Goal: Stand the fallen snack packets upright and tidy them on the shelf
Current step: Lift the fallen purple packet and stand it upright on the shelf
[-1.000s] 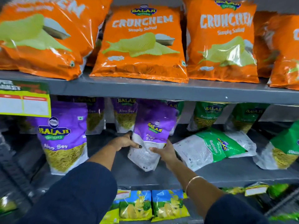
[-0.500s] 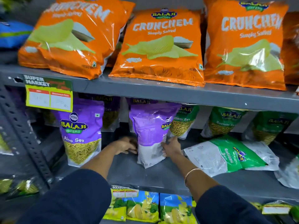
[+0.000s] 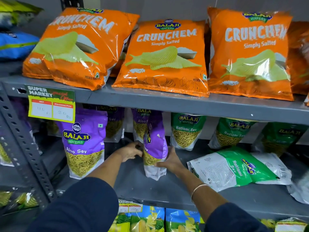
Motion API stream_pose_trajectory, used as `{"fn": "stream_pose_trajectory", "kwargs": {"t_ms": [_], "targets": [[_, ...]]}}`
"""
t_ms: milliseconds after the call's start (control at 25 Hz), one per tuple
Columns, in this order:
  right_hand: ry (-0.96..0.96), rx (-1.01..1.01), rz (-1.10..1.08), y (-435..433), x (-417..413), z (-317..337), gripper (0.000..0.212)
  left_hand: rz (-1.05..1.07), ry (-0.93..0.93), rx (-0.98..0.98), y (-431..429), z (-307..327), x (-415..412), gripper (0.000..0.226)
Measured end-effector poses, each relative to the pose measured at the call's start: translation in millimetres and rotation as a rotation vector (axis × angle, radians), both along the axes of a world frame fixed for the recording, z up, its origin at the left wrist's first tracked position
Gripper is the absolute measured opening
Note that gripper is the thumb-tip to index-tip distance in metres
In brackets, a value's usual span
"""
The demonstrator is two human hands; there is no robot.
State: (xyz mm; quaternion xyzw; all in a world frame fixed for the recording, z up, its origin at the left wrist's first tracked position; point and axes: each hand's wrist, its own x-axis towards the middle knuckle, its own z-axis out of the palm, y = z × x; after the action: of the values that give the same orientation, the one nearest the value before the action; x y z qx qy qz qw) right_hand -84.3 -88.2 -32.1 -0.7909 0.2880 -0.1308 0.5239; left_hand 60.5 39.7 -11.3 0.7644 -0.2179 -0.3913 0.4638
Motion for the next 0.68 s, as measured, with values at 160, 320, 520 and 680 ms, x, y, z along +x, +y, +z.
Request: {"fn": "stream_pose_trajectory", "kwargs": {"t_ms": [160, 320, 520, 680], "targets": [[-0.052, 0.120, 0.137, -11, -1, 6, 0.081, 0.077, 0.013, -0.042, 6, -3, 9, 0.050], [-0.011, 0.140, 0.102, -16, -1, 12, 0.064, 0.076, -0.112, -0.114, 1, 0, 8, 0.073], [-0.089, 0.237, 0.106, -18, -1, 15, 0.067, -0.008, -0.087, -0.204, -6, -2, -4, 0.059], [-0.166, 0.243, 0.077, -18, 0, 12, 0.066, -0.012, -0.115, -0.162, 2, -4, 0, 0.066]]}}
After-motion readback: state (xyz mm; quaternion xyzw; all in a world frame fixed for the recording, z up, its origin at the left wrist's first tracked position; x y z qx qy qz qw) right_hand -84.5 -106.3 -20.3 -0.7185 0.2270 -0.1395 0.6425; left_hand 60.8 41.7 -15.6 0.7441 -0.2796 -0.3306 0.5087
